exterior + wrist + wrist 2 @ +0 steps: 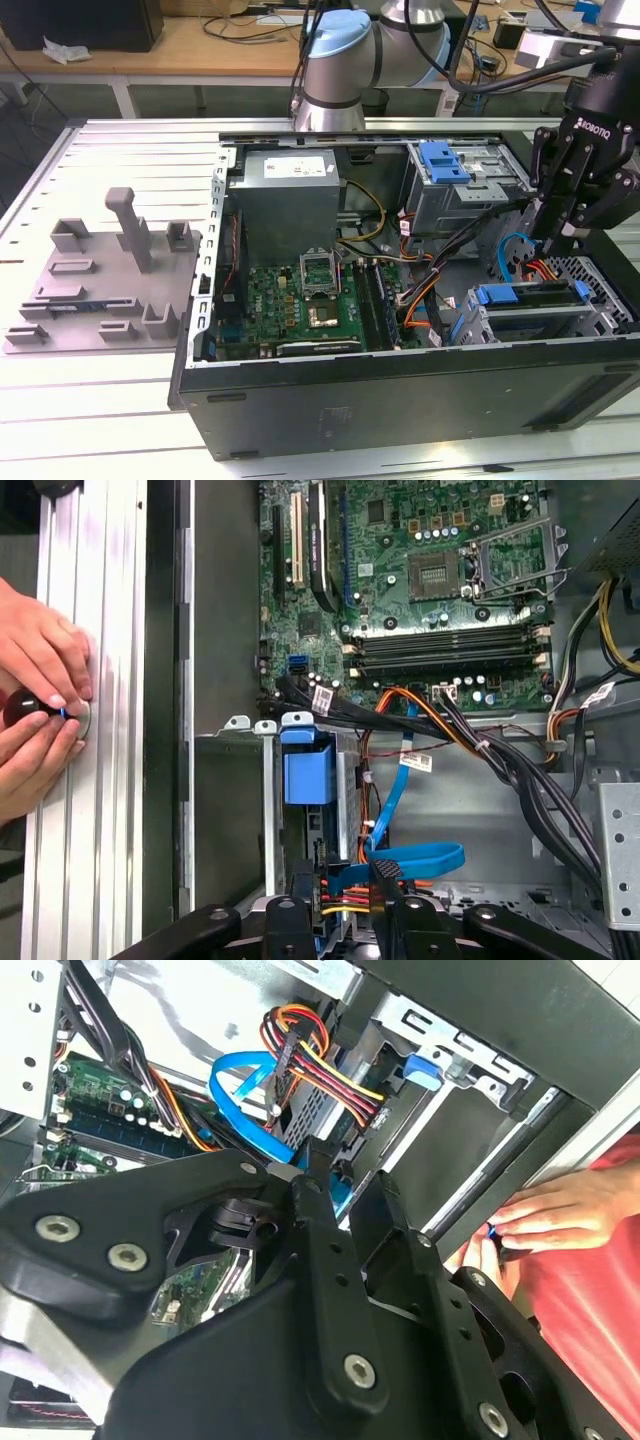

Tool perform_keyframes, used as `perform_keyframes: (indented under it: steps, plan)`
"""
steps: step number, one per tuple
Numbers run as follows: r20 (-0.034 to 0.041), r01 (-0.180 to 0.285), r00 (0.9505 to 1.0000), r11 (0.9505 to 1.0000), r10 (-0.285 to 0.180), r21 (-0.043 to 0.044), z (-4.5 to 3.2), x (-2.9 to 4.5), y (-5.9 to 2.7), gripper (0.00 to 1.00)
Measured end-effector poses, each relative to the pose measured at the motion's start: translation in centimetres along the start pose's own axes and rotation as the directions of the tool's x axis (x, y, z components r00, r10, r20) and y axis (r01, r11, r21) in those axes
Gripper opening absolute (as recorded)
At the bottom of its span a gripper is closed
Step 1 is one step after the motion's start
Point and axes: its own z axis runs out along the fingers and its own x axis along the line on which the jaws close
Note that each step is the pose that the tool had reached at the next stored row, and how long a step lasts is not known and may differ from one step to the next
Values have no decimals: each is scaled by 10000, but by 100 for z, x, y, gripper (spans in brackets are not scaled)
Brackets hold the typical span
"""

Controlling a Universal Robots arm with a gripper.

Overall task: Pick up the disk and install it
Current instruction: 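Insert the second disk wire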

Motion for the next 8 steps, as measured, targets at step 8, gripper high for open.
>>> perform_keyframes:
  steps: [8]
  plan:
    - [1,-9,10000,10000,9,33,10,-1,2,35]
